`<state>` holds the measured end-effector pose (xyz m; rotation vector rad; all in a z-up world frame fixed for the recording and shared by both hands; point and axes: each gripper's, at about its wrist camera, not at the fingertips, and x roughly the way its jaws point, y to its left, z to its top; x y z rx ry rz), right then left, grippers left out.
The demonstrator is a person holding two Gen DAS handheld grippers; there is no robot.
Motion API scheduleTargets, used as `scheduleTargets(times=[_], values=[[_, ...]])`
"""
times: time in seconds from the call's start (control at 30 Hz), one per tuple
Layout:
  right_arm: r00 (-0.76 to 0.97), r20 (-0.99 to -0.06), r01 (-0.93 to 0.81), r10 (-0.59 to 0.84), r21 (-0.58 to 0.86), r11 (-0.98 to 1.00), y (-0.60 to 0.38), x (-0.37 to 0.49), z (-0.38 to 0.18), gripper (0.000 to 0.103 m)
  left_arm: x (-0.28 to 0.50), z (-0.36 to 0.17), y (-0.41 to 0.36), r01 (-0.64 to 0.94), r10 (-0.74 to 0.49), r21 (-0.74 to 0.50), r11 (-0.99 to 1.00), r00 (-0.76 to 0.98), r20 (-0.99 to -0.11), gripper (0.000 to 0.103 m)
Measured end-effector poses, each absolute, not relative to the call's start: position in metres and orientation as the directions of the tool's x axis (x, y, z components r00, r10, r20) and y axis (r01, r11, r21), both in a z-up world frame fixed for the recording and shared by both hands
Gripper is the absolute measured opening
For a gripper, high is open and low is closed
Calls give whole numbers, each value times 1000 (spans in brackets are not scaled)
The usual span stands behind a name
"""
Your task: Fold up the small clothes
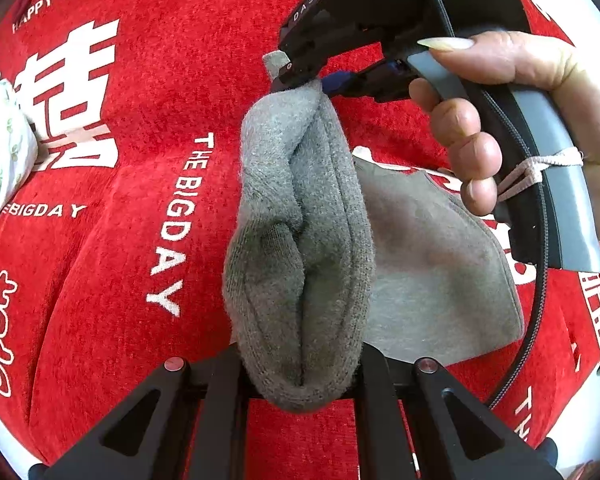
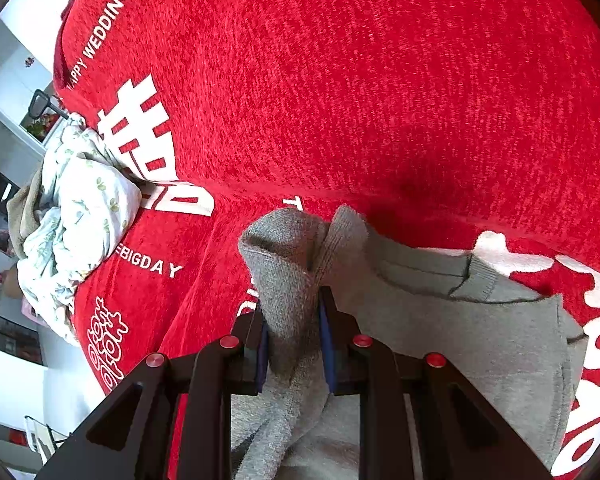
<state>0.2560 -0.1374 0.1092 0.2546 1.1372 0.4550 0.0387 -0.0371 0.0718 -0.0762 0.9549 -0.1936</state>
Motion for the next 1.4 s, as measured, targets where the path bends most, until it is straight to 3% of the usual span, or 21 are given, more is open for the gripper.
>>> scheduleTargets(times=[1.4], values=[[387,-779,-183,494,460,869,-240,230,116,23,27,76,-139,229,-129,-4,973,533,-836,10]])
